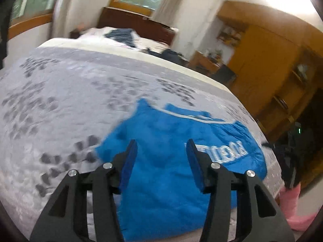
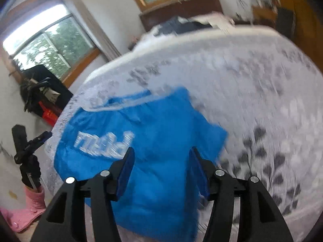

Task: Fold large clothes

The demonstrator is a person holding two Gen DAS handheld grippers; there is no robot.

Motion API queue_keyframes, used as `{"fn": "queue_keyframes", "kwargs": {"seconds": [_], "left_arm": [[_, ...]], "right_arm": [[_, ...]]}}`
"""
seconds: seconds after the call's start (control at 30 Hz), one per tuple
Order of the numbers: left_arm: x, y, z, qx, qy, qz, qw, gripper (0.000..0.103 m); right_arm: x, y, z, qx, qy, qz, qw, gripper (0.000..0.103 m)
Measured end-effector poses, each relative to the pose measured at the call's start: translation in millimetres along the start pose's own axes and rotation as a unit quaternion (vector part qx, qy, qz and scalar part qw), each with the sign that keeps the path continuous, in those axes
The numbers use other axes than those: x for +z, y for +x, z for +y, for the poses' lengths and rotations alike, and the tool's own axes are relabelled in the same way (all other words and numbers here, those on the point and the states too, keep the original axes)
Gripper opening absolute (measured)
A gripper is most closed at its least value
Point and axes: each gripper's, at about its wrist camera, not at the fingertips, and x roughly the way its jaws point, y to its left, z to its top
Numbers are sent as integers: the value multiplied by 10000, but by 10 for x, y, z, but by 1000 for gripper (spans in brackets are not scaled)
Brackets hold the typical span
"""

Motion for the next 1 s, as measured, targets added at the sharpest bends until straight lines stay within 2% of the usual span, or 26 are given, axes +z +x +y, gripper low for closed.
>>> {"fn": "queue_keyframes", "kwargs": {"seconds": [0.1,0.27,0.4,0.5,0.67,0.73,0.77,0.8,0.9,1.0], "left_arm": [[7,228,-197,-167,320,245,9990,49],[-60,655,-136,0,320,595,9977,49],[-140,782,5,6,267,698,9972,48],[-186,775,6,30,351,674,9971,48],[-179,684,-41,129,349,629,9973,48],[-153,604,-88,128,331,540,9979,48],[-141,561,-127,108,345,480,9982,48],[-133,517,-162,74,374,428,9984,49],[-129,422,-346,-94,536,340,9979,50],[-163,420,-553,-202,676,400,9967,56]], "right_arm": [[123,103,176,216,-240,95,9994,57],[188,553,184,54,-198,602,9980,57],[152,807,19,59,21,790,9969,57],[90,873,10,-8,-55,806,9967,57],[75,697,17,38,22,659,9978,58],[69,541,2,152,95,510,9985,68],[54,430,-27,200,167,391,9989,76],[49,364,-51,209,215,327,9990,77],[-16,157,-180,142,409,211,9988,77],[-139,47,-341,87,648,249,9975,78]]}}
